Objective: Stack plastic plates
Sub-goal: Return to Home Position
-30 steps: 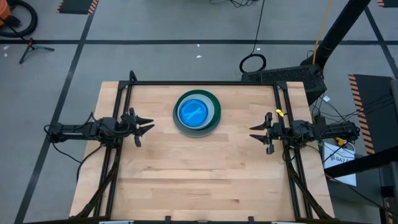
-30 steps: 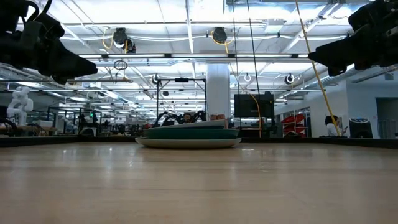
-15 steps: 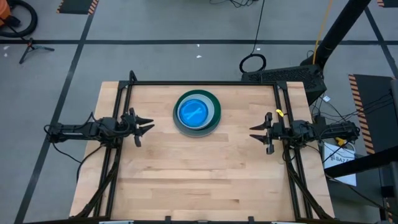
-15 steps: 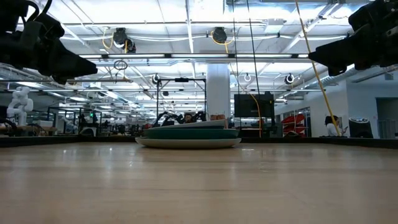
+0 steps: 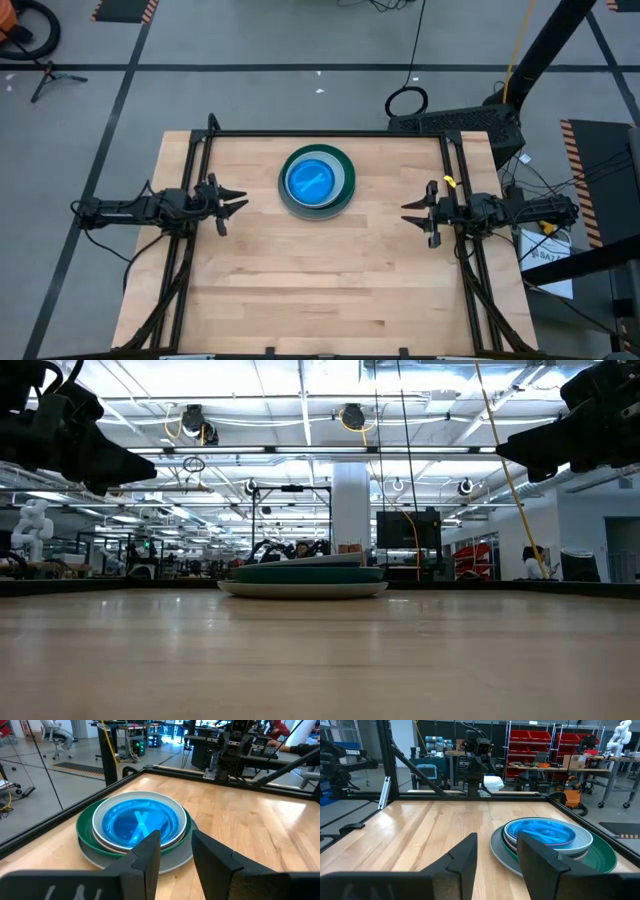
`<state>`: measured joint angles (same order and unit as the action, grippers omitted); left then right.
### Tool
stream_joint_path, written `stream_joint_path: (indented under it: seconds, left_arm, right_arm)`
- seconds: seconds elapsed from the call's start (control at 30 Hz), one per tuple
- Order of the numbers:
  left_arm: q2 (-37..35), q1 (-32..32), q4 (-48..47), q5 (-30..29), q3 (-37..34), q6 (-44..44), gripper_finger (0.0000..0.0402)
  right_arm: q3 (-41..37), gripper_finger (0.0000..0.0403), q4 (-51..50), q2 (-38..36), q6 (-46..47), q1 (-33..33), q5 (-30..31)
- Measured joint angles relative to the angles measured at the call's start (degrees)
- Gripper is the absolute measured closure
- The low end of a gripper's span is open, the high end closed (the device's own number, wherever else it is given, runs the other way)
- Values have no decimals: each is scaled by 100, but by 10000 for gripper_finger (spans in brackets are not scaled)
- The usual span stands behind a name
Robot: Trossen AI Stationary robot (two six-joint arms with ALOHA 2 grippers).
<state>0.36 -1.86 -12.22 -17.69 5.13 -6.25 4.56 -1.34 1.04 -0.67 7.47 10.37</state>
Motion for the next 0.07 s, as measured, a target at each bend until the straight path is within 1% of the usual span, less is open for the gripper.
stream_joint_path:
  seconds: [0.07]
  left_arm:
    - [0,0,-1,0,0,-2,284]
  right_arm:
    - [0,273,0,0,-1,1,0]
